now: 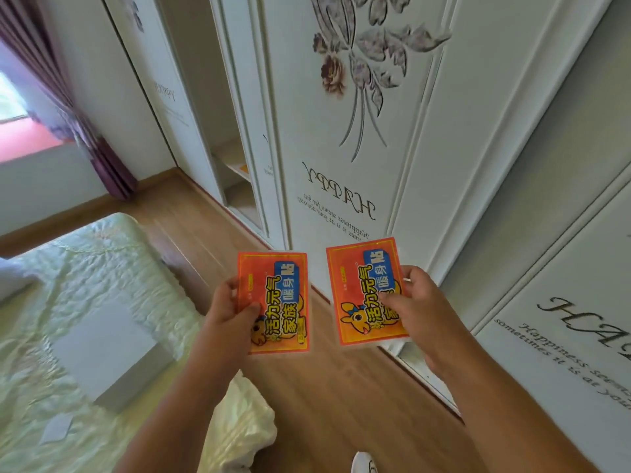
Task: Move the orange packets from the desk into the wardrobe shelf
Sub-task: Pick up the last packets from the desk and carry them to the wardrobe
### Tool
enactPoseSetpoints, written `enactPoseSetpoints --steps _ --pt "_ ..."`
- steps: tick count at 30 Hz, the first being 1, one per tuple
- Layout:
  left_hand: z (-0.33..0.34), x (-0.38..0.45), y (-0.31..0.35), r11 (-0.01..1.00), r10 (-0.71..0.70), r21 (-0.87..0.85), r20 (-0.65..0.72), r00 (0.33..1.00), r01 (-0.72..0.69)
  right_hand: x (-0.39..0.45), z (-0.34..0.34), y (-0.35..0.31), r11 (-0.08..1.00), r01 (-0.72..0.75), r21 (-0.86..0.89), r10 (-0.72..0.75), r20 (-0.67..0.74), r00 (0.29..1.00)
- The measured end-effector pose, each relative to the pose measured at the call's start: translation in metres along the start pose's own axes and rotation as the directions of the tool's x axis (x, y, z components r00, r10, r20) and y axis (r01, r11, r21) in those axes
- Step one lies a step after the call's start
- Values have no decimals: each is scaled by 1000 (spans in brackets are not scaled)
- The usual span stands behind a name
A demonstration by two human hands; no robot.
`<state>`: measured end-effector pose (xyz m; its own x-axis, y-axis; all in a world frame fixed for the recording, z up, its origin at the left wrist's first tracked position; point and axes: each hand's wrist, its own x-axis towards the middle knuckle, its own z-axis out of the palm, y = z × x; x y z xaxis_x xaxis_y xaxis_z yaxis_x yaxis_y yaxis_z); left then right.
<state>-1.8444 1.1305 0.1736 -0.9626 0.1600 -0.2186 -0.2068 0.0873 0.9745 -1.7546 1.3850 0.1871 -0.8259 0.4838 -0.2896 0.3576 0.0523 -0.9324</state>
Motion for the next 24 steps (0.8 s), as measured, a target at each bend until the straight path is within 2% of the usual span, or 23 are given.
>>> enactPoseSetpoints --steps 7,13,20,24 --pt "41 32 24 999 23 -40 -94 995 -27 78 -17 -38 997 80 -24 -77 115 990" --pt "39 57 25 998 -26 -53 -162 986 17 120 -4 -45 997 51 -58 -39 190 981" --pt "23 124 30 993 -67 -104 -176 982 49 175 24 -66 993 56 -101 -37 185 982" --pt "13 183 46 989 -40 -145 -120 992 22 214 43 -90 992 63 -108 -49 128 991"
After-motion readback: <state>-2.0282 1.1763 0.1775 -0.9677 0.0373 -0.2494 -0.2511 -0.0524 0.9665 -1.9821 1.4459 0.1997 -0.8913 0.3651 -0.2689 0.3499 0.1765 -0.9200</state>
